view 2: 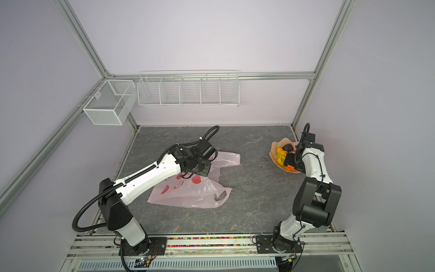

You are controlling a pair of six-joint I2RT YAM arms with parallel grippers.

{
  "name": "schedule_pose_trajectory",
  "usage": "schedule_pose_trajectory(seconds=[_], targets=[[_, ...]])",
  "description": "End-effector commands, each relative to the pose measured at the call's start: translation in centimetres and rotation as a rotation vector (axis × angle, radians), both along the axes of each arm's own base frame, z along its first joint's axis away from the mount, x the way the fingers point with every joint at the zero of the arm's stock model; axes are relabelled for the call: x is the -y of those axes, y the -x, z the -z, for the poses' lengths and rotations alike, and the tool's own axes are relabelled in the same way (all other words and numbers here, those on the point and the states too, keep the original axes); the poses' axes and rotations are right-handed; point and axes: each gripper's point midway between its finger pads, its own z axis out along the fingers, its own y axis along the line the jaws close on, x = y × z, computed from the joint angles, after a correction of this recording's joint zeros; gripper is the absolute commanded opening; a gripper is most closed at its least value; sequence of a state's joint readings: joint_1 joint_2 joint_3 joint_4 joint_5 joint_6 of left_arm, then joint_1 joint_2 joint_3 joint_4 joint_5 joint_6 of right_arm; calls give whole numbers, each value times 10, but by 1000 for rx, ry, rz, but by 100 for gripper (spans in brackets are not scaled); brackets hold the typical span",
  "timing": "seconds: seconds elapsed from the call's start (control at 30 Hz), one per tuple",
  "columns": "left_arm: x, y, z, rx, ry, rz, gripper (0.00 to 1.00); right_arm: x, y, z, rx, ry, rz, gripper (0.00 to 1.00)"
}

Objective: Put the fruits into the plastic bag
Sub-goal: 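Grasp the orange fruit at the bowl's near rim with the right gripper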

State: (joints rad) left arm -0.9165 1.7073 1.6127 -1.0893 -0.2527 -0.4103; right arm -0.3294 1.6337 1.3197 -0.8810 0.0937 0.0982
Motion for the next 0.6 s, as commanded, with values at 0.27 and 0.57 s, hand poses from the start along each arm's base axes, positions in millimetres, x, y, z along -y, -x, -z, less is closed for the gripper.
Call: schedule_pose_trajectory(seconds=[0.27, 0.57], targets=[[3, -2, -1, -12, 5, -14, 0, 16, -30, 12, 8, 41, -46, 74], [4, -3, 0, -16, -5, -13, 0, 16, -40, 22, 9, 40, -71, 71]])
